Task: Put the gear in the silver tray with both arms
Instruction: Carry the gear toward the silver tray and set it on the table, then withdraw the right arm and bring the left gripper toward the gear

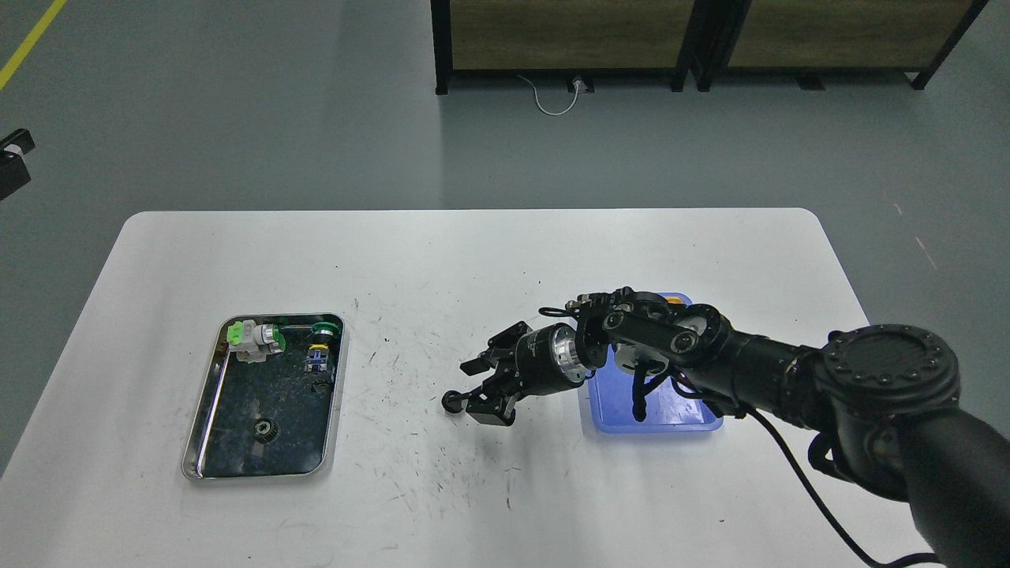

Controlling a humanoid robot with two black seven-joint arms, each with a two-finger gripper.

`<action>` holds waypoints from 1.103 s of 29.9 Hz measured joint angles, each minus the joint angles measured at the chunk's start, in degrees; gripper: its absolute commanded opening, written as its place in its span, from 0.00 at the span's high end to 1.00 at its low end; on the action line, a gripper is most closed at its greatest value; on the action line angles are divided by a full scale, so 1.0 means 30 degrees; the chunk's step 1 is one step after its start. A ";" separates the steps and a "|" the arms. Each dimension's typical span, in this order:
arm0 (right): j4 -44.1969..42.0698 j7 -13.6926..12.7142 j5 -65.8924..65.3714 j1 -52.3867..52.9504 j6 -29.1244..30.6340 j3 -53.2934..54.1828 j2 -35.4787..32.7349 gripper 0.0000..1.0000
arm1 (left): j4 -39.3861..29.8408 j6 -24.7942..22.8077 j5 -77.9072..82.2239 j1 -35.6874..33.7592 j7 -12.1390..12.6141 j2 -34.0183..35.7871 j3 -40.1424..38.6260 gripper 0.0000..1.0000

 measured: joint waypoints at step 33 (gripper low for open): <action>-0.0363 -0.0126 0.0414 0.3162 0.0001 0.5994 -0.8711 0.01 | -0.0518 -0.0268 0.0238 0.0130 -0.0604 -0.1919 0.0055 0.03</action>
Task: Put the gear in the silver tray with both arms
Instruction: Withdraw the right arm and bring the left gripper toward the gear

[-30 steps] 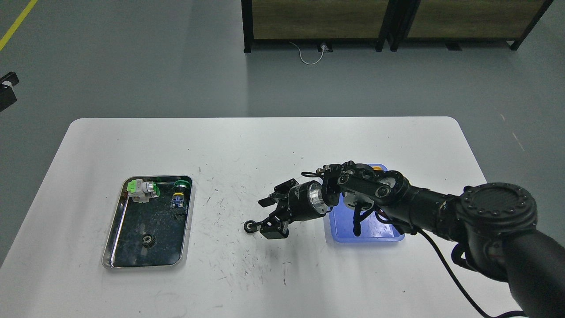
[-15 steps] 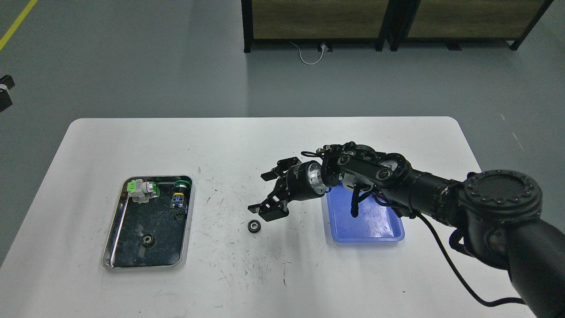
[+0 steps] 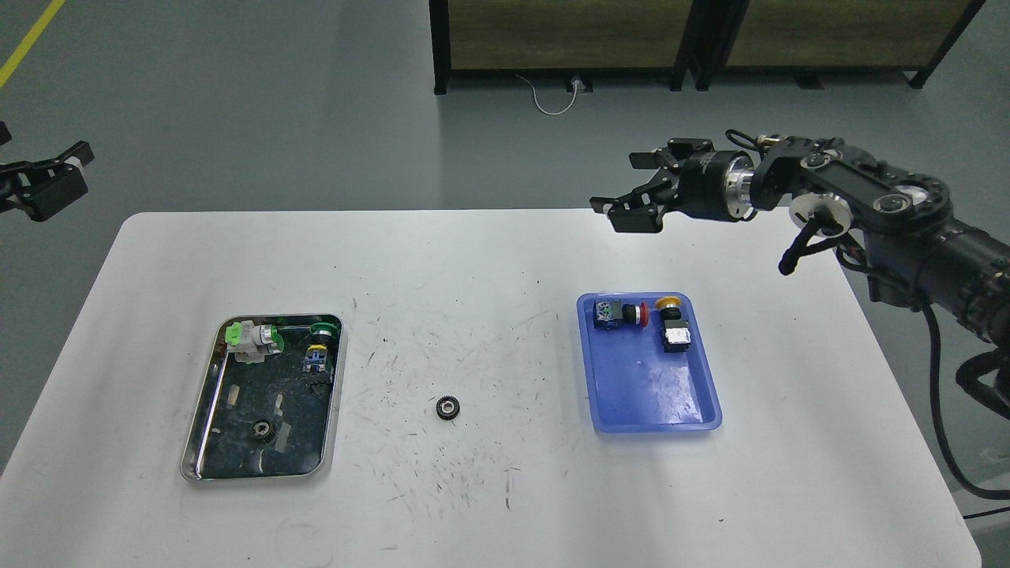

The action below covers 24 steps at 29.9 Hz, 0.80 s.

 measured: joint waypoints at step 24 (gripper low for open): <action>-0.0507 0.0270 0.1365 -0.1338 -0.5055 0.7272 -0.5998 0.01 | -0.4493 0.2262 0.3580 -0.0055 0.0025 -0.2489 0.0102 0.03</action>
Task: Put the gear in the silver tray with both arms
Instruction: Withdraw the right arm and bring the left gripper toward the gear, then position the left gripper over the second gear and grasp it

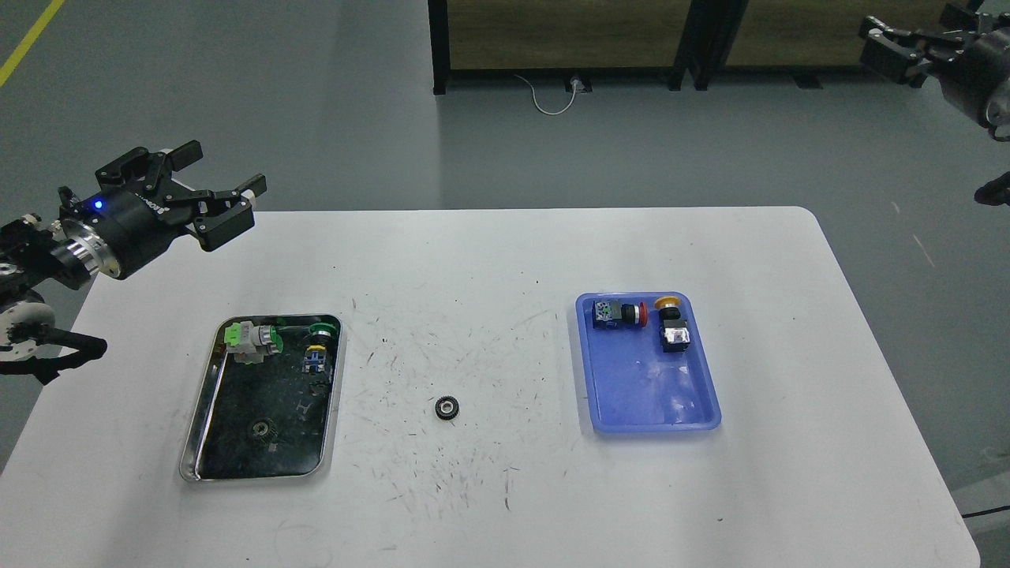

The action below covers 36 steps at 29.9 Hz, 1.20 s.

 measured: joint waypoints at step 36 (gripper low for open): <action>-0.2209 -0.0435 -0.0091 0.2377 0.1065 -0.1142 0.0547 0.00 | 0.1322 0.2704 0.7743 0.5353 -0.0448 -0.9335 0.3032 0.03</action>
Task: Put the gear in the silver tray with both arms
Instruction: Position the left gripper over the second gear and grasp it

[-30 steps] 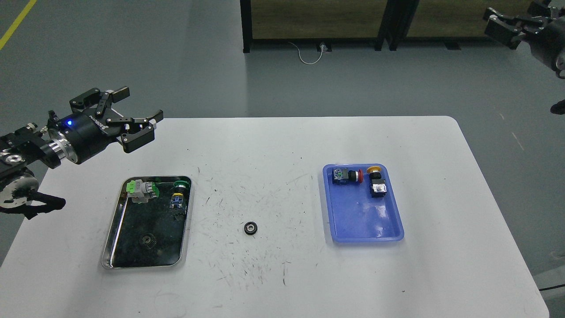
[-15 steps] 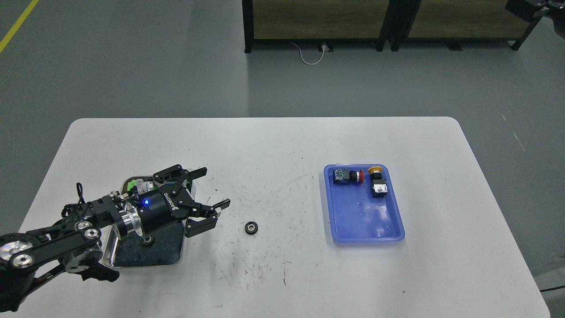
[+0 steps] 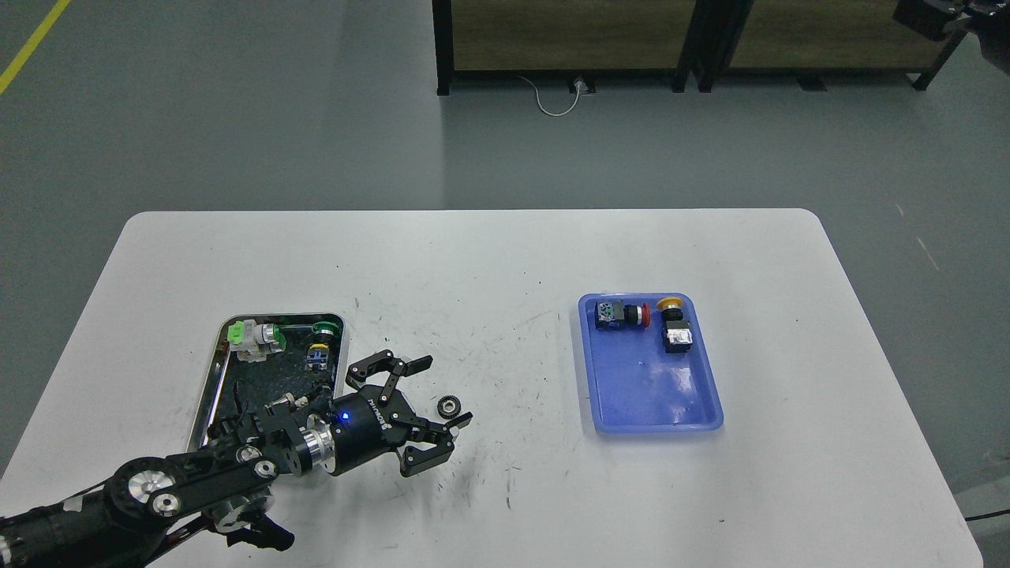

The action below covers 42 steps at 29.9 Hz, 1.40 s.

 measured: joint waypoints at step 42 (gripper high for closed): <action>-0.0534 0.0023 -0.0283 -0.0115 -0.0044 -0.0053 0.0804 0.00 | 0.6409 -0.0125 -0.0312 0.0371 -0.0459 -0.3646 0.0252 0.44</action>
